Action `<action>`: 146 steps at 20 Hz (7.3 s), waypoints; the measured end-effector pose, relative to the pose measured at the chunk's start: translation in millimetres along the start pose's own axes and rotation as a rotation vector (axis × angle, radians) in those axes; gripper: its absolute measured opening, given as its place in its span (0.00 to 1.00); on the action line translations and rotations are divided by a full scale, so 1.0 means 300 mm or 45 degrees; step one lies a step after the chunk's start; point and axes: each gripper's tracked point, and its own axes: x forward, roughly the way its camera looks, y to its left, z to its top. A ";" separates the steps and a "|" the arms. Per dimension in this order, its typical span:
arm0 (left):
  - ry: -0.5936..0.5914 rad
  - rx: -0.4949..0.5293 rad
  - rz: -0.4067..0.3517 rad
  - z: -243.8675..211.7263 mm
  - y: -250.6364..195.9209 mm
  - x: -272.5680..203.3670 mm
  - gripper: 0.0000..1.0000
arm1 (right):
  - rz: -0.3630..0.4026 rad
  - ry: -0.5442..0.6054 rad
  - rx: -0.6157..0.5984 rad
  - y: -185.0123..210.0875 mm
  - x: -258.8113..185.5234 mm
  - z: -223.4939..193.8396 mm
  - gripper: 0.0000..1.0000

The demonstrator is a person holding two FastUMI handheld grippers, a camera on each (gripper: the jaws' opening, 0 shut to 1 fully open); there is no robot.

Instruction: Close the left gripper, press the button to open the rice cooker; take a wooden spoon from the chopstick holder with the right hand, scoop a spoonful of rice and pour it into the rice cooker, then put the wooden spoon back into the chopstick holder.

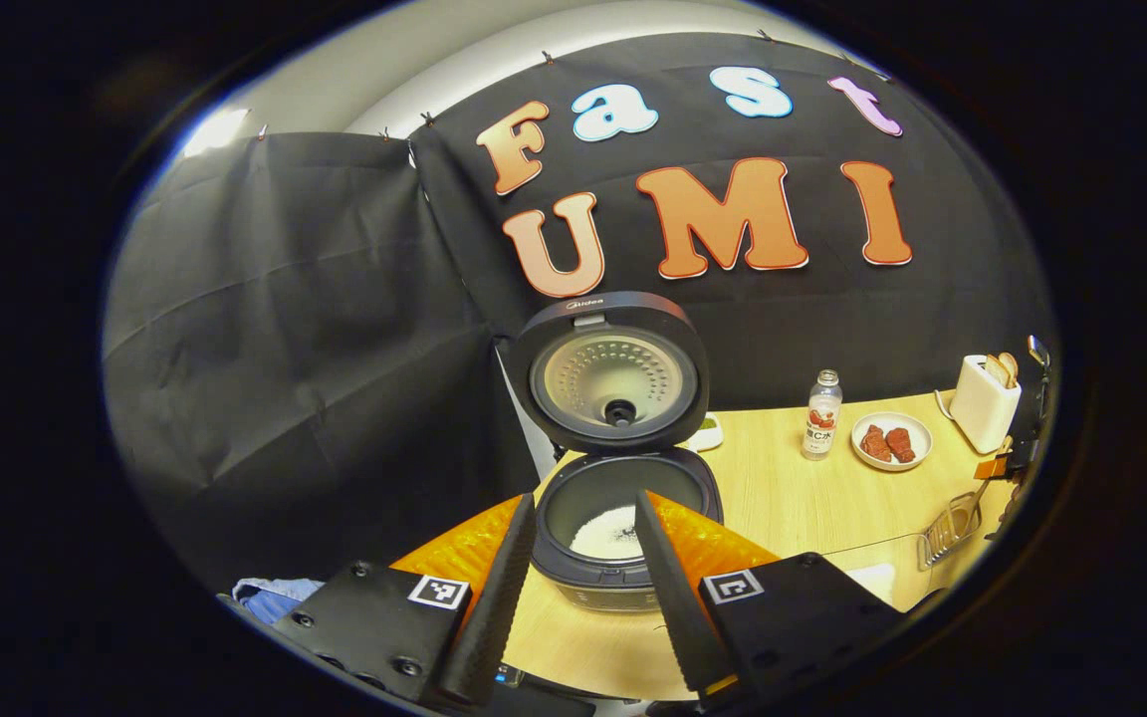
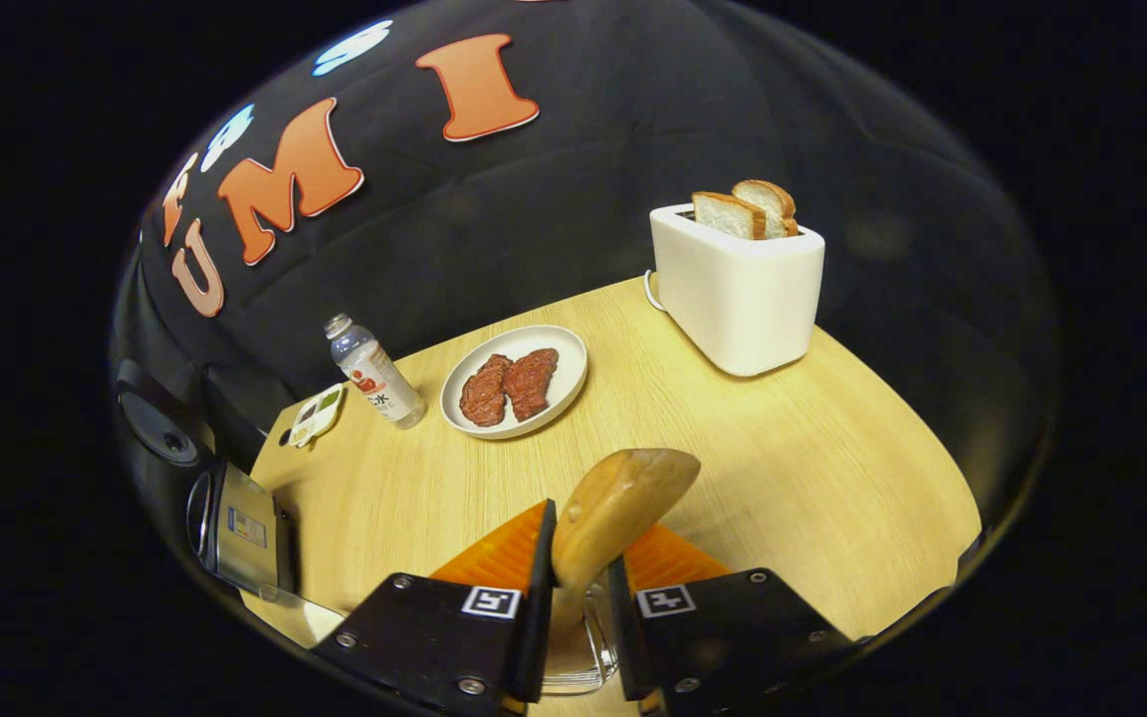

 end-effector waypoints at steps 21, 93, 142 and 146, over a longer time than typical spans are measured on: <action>0.002 -0.050 -0.047 -0.044 -0.049 0.019 0.74 | 0.029 -0.046 0.108 0.027 -0.138 -0.079 0.16; -0.023 0.152 -0.402 -0.110 -0.151 0.309 0.98 | -0.037 -0.138 -0.148 0.537 -0.290 -0.479 0.13; 0.045 0.029 -0.266 -0.170 0.068 0.290 0.99 | 0.548 0.315 0.299 0.803 -0.300 -0.575 0.11; 0.017 0.031 -0.265 -0.123 0.041 0.260 0.99 | 0.647 0.347 0.454 0.755 -0.312 -0.555 0.11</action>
